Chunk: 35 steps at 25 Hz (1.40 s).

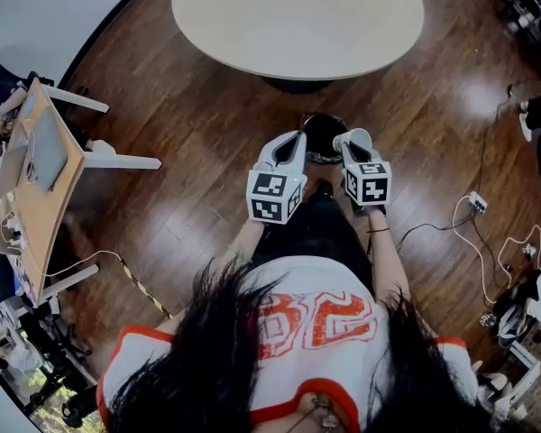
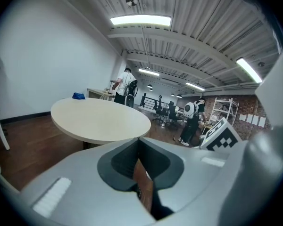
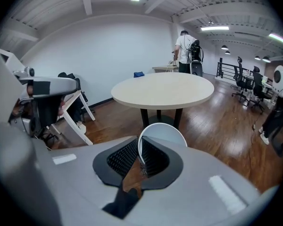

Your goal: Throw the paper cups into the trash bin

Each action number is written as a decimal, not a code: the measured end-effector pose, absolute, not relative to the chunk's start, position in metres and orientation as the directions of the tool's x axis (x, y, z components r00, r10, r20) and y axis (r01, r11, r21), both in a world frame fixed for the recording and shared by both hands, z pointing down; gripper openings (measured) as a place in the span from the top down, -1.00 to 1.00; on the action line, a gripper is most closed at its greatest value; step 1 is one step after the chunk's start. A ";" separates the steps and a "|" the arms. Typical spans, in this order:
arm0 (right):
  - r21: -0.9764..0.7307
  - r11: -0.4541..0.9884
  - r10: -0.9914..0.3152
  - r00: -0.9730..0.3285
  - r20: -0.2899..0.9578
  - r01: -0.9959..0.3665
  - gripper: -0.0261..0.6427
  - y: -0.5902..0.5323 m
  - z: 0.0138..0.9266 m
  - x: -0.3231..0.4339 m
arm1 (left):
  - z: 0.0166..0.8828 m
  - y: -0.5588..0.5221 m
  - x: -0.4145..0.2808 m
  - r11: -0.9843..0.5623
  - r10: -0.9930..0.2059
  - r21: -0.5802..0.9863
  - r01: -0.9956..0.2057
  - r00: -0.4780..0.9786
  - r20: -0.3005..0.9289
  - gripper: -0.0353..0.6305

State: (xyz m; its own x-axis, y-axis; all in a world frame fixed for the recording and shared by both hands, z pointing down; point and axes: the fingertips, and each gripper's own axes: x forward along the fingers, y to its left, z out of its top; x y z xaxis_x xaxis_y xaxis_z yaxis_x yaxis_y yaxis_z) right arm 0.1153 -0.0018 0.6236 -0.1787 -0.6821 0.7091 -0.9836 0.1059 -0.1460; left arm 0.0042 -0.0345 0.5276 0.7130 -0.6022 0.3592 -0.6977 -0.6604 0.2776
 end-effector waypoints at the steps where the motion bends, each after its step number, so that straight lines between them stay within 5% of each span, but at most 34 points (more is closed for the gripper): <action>1: -0.148 0.101 -0.679 -0.177 0.712 -0.984 0.83 -0.002 0.628 0.118 | 0.529 -0.033 0.003 -0.657 -0.602 0.282 -0.699 0.712 0.362 0.89; 22: -0.251 -0.002 -0.583 -0.203 0.787 -0.968 0.83 -0.047 0.727 0.150 | 0.538 -0.041 0.004 -0.629 -0.615 0.255 -0.734 0.671 0.414 0.89; 35: -0.247 0.077 -0.489 -0.252 0.835 -0.966 0.83 -0.053 0.784 0.139 | 0.563 -0.043 0.017 -0.640 -0.591 0.243 -0.729 0.669 0.451 0.89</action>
